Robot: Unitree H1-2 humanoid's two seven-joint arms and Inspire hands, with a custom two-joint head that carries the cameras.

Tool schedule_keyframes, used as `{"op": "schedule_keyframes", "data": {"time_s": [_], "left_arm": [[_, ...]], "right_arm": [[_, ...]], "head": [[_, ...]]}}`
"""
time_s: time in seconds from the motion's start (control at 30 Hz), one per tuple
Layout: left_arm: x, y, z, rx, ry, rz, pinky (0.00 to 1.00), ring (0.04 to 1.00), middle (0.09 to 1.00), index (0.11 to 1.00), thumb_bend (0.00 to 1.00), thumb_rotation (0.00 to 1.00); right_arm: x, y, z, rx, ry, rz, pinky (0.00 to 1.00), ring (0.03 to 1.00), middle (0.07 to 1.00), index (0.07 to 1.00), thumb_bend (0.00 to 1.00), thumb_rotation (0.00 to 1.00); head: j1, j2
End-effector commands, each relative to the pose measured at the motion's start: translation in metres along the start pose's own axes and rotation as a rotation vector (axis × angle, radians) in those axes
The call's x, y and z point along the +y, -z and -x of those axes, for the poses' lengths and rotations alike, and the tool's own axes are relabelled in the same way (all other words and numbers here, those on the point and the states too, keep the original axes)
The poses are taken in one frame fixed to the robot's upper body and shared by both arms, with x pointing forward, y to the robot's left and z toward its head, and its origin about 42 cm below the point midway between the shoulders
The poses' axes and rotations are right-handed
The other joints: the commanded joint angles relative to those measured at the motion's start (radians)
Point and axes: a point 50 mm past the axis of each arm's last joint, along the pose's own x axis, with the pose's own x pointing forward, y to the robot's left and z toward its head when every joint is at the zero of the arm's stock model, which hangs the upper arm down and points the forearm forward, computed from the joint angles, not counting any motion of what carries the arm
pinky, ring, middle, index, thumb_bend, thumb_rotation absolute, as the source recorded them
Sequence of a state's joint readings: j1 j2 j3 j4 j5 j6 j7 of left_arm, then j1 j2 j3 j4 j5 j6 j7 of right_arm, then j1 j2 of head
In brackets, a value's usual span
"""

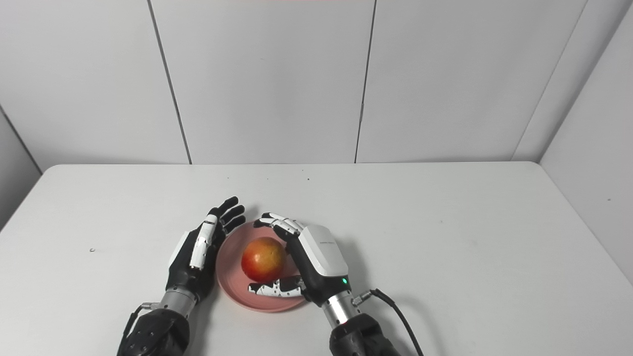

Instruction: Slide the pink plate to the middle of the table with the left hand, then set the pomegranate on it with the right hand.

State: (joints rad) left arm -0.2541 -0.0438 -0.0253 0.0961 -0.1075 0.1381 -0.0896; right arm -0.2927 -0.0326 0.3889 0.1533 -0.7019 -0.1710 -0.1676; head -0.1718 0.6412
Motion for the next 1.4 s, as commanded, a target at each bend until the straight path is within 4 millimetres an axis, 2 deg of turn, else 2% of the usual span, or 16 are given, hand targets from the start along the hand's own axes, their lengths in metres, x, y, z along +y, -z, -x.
{"op": "schedule_keyframes", "data": {"time_s": [0.0, 0.27, 0.57, 0.7, 0.97, 1.2, 1.27, 1.37], "left_arm": [[-0.004, -0.010, -0.003, -0.044, 0.010, -0.001, 0.85, 0.884, 0.874, 0.839, 0.27, 1.00], [-0.004, -0.011, -0.001, -0.048, 0.015, -0.003, 0.85, 0.886, 0.873, 0.840, 0.27, 1.00], [-0.005, -0.011, -0.001, -0.044, 0.009, 0.005, 0.84, 0.879, 0.873, 0.841, 0.27, 0.97], [-0.005, -0.011, -0.001, -0.045, 0.003, 0.001, 0.84, 0.879, 0.869, 0.838, 0.27, 0.99], [-0.004, -0.012, -0.001, -0.034, 0.003, 0.020, 0.86, 0.878, 0.873, 0.855, 0.28, 1.00], [-0.003, -0.011, -0.001, -0.037, -0.006, 0.021, 0.85, 0.874, 0.871, 0.853, 0.29, 0.99], [-0.003, -0.011, -0.001, -0.039, -0.008, 0.018, 0.85, 0.872, 0.870, 0.848, 0.29, 0.97], [-0.003, -0.012, -0.001, -0.036, -0.013, 0.012, 0.85, 0.872, 0.870, 0.847, 0.29, 0.98]], "right_arm": [[-0.009, -0.009, -0.007, -0.063, 0.031, 0.021, 0.76, 0.806, 0.833, 0.742, 0.63, 0.22], [-0.009, -0.007, -0.009, -0.054, -0.010, 0.087, 0.80, 0.830, 0.844, 0.750, 0.63, 0.30], [-0.008, -0.006, -0.007, -0.042, -0.033, 0.107, 0.83, 0.844, 0.853, 0.759, 0.64, 0.31], [-0.012, -0.009, -0.006, -0.058, 0.016, 0.073, 0.84, 0.842, 0.853, 0.775, 0.63, 0.34], [-0.023, -0.018, -0.003, -0.083, 0.192, 0.003, 0.84, 0.868, 0.883, 0.852, 0.61, 0.48], [-0.028, -0.021, 0.001, -0.097, 0.301, -0.030, 0.87, 0.910, 0.914, 0.871, 0.60, 0.59], [-0.029, -0.020, 0.002, -0.094, 0.317, -0.039, 0.88, 0.918, 0.921, 0.879, 0.62, 0.66], [-0.029, -0.019, 0.003, -0.080, 0.331, -0.067, 0.88, 0.915, 0.917, 0.887, 0.63, 0.71]], "head": [[0.000, -0.001], [0.000, 0.003], [0.001, 0.005], [0.000, 0.005], [-0.001, 0.008], [-0.001, 0.010], [-0.001, 0.010], [-0.001, 0.010]]}}
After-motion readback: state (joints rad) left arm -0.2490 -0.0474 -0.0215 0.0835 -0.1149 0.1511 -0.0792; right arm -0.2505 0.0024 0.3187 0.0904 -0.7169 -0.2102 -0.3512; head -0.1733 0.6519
